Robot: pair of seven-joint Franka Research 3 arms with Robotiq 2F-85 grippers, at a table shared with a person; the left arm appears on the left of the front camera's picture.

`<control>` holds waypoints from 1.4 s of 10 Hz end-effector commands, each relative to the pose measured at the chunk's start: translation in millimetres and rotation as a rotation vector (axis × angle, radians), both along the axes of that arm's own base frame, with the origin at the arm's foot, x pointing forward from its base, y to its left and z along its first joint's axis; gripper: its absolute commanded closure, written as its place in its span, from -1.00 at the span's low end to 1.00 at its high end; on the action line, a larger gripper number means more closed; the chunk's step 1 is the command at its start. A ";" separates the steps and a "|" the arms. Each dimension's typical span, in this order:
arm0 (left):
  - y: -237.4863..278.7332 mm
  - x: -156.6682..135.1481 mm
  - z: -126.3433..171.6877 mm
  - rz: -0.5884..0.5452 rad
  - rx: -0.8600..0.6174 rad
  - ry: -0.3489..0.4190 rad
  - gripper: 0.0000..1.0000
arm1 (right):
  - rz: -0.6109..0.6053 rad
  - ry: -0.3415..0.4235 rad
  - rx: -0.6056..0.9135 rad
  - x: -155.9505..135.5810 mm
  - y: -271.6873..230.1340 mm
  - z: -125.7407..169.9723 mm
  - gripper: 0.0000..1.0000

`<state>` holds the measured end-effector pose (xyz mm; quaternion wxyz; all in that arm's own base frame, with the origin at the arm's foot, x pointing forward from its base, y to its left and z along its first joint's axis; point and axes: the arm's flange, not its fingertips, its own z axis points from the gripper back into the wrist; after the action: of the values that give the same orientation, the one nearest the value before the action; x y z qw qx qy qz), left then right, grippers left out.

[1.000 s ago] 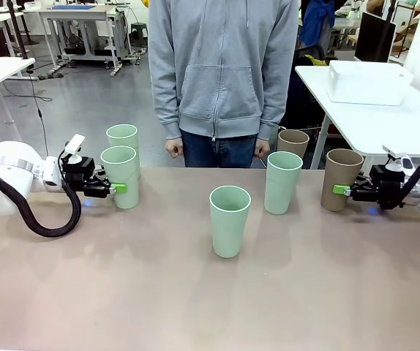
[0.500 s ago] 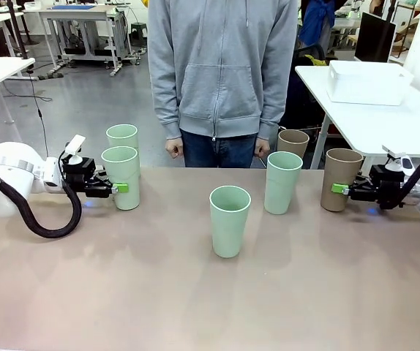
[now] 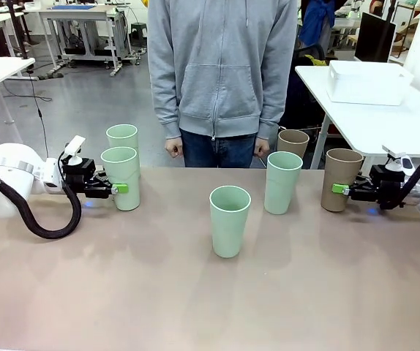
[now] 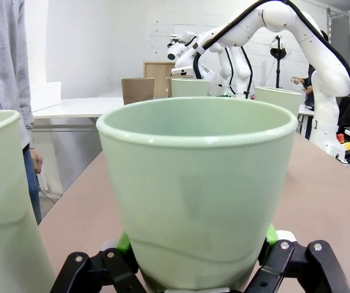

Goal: Stack the cups and store them in the basket.
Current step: Pick up two Reusable plastic cups , one in each hand.

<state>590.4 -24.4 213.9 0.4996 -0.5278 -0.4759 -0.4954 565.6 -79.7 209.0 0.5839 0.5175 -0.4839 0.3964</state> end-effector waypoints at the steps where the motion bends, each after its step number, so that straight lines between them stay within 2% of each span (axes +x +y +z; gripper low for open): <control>1: -0.2 0.9 2.1 0.006 0.010 -0.005 -0.11 | -0.005 -0.004 0.001 0.1 0.6 0.0 -0.09; 2: -0.2 0.9 2.1 0.006 0.010 -0.005 -0.11 | -0.005 -0.004 0.001 0.1 0.6 0.0 -0.09; 3: 0.0 0.0 0.0 0.000 0.000 0.000 -0.71 | 0.000 0.000 0.000 0.0 0.0 0.0 -0.68; 6: -9.2 -41.4 57.3 0.044 0.002 -0.093 -0.71 | -0.076 -0.130 0.006 -47.6 13.8 56.8 -0.68; 9: -29.3 -101.5 106.4 0.108 -0.001 -0.141 -0.71 | -0.100 -0.179 0.051 -118.7 42.6 108.3 -0.68; 12: -49.8 -161.5 134.3 0.125 0.026 -0.183 -0.71 | -0.089 -0.142 0.048 -193.8 90.8 130.8 -0.68; 14: -46.6 -189.5 140.3 0.135 0.020 -0.203 -0.71 | -0.095 -0.091 0.071 -212.2 114.8 125.9 -0.68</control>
<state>412.7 -72.1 350.3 0.4874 -0.4506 -0.5354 -0.5222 386.7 8.5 331.3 0.5464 0.4967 -0.5451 0.3971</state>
